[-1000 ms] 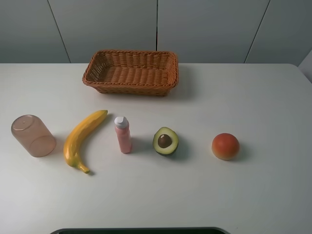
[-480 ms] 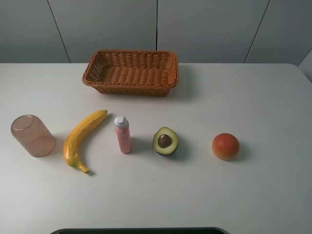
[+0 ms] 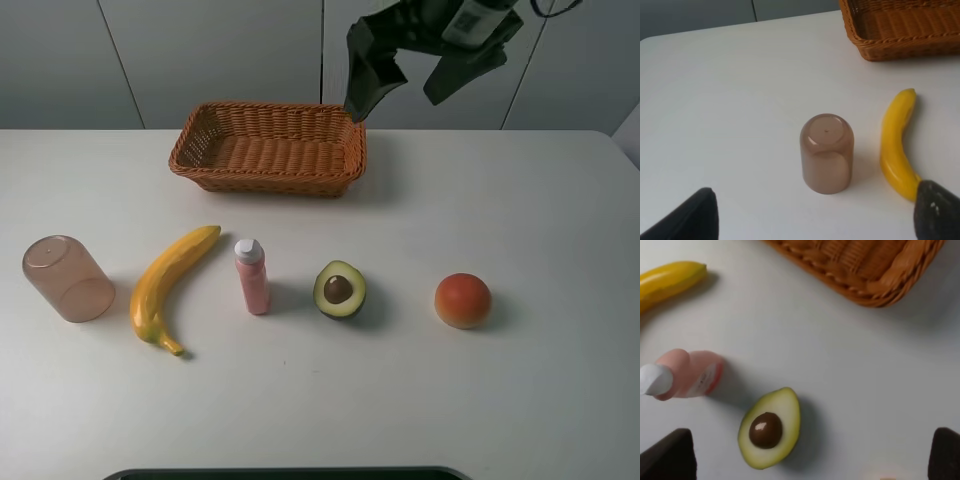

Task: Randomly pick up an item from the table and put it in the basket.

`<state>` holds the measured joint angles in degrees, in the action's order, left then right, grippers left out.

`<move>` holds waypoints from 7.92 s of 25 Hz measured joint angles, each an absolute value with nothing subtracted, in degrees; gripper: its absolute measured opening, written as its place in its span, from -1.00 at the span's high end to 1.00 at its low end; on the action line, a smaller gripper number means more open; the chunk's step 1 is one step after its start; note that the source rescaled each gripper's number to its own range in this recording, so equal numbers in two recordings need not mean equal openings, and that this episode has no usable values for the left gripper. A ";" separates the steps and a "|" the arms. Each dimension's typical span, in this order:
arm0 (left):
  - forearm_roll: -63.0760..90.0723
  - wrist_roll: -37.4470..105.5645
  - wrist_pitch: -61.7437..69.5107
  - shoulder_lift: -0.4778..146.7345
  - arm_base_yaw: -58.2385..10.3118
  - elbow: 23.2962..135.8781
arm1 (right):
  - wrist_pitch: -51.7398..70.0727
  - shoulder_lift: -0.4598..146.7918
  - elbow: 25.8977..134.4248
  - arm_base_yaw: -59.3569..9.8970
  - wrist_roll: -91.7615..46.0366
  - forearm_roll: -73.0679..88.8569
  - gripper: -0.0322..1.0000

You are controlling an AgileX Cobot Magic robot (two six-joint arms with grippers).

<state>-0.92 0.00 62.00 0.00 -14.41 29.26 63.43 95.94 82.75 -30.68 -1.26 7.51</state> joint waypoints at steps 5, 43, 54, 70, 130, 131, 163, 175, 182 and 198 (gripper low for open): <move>-0.92 0.00 62.00 0.00 -14.41 29.26 | 64.64 103.47 82.75 -35.59 9.53 3.55 -1.00; -0.92 0.00 62.00 0.00 -14.41 29.26 | 51.11 120.75 72.59 -40.07 15.20 10.65 -1.00; -0.92 0.00 62.00 0.00 -14.41 29.26 | 50.97 121.55 72.55 -40.07 15.20 10.05 0.65; -0.92 0.00 62.00 0.00 -14.41 29.26 | 53.68 120.28 73.74 -40.07 14.34 8.58 0.90; -0.92 0.39 62.00 0.00 -14.41 29.26 | 31.84 136.68 108.25 -35.14 16.07 -12.81 -0.99; -0.92 0.39 62.00 0.00 -14.41 29.26 | 31.84 136.68 108.25 -35.14 15.93 -12.70 -0.99; -0.92 0.39 62.00 0.00 -14.41 29.26 | 69.64 87.99 108.00 -9.82 -7.71 -0.82 -0.99; -0.92 0.39 62.00 0.00 -14.41 29.26 | 70.10 66.57 89.79 1.31 -10.61 -0.58 -1.00; -0.92 0.39 62.00 0.00 -14.41 29.26 | 70.19 48.22 72.95 1.45 -10.12 -0.49 -1.00; -0.92 0.39 62.00 0.00 -14.41 29.26 | 66.27 8.86 38.02 1.45 -6.26 0.88 -1.00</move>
<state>-0.92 0.39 62.00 0.00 -14.41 29.26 66.27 8.86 38.02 1.45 -6.26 0.88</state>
